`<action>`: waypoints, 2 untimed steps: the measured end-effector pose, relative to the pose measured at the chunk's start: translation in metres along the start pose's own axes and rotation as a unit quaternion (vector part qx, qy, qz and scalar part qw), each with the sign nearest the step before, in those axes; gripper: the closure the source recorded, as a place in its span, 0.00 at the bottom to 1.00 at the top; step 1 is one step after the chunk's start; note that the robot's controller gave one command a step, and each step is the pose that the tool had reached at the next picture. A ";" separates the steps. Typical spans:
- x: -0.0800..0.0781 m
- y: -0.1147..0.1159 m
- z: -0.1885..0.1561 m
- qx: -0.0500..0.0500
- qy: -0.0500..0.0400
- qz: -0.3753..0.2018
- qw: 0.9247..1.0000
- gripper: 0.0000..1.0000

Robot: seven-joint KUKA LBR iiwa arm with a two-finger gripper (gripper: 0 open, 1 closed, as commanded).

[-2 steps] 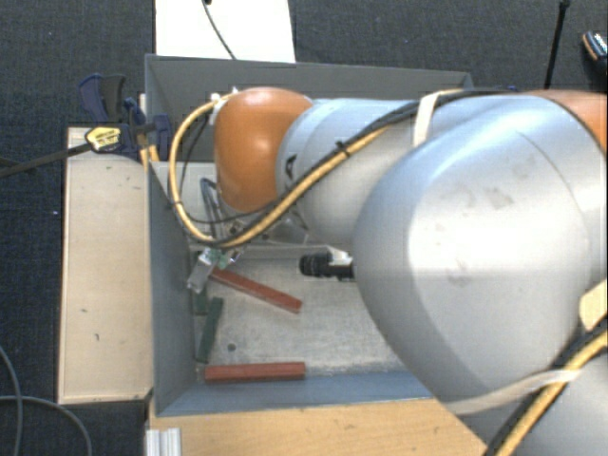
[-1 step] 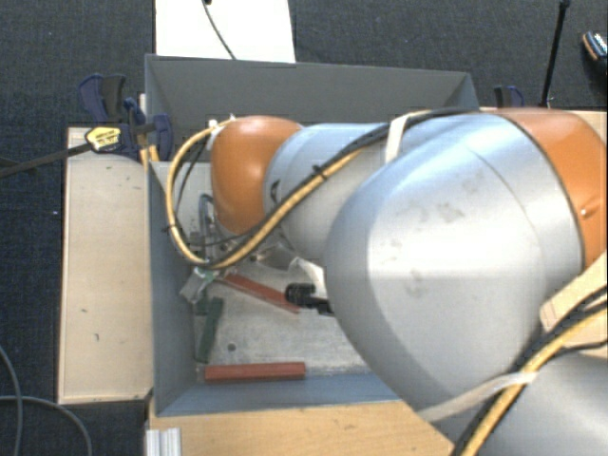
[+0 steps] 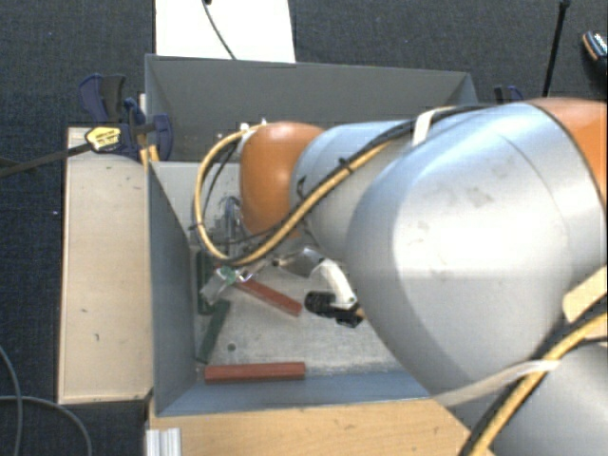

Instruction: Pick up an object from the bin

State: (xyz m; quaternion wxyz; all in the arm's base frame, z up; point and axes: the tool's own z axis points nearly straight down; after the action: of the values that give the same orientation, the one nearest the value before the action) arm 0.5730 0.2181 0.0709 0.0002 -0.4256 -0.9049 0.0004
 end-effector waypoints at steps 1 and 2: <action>0.001 0.001 0.000 0.000 0.000 -0.001 1.000 1.00; 0.000 0.002 -0.100 -0.004 -0.001 -0.006 1.000 1.00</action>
Offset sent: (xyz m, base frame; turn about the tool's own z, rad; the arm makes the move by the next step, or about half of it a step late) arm 0.0000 0.0000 0.0000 0.0000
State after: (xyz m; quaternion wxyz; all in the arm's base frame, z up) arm 0.5750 0.2197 0.1706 -0.0031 -0.4197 -0.9076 -0.0031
